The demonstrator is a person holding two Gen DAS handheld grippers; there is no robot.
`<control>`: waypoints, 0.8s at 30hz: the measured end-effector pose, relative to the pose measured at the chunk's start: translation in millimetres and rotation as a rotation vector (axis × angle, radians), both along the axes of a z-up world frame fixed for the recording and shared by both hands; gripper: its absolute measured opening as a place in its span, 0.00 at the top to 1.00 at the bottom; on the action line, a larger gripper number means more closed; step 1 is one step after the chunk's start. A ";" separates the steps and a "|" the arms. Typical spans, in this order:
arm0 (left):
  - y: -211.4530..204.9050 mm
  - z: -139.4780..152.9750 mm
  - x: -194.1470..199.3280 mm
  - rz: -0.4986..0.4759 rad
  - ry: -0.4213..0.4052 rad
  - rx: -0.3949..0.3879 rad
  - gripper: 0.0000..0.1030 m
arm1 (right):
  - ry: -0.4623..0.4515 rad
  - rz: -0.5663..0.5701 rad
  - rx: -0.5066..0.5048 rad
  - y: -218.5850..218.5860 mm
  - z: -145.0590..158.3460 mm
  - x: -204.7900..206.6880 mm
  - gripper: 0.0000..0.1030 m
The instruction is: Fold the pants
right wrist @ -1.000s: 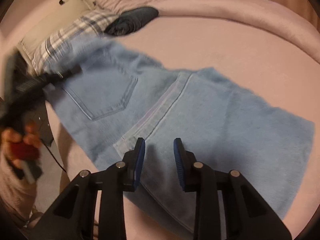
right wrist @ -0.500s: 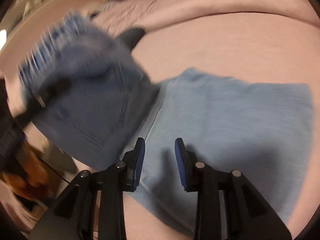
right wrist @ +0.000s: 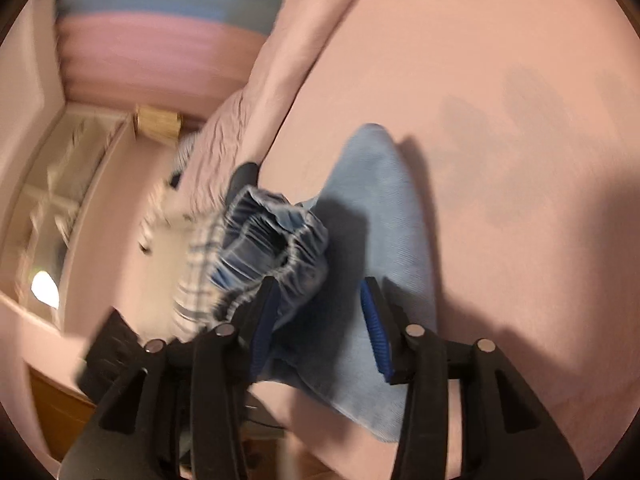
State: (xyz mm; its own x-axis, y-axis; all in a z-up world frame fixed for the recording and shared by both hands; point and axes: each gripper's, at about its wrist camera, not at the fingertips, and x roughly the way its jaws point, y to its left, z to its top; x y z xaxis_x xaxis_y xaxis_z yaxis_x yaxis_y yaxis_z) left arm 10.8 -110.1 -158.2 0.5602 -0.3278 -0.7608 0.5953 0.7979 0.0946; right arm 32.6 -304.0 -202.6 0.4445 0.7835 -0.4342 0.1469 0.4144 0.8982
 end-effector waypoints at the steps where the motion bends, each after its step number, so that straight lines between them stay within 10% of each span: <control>1: 0.2 2.0 -1.5 -0.021 0.005 -0.005 0.45 | 0.014 0.006 0.031 0.8 -1.3 -2.9 0.53; 3: -2.8 8.8 -4.7 -0.096 0.035 -0.050 0.13 | 0.030 0.026 0.074 6.4 2.0 -6.7 0.51; 9: -7.7 29.8 -29.3 -0.182 -0.113 -0.017 0.13 | 0.046 0.058 0.109 25.7 19.2 -9.5 0.35; 22: 163.1 13.8 12.3 0.367 0.119 -0.322 0.13 | 0.124 0.165 -0.103 35.2 12.8 -0.2 0.33; 24: 174.2 6.5 10.6 0.410 0.152 -0.355 0.13 | 0.108 0.186 -0.158 41.2 14.4 4.2 0.49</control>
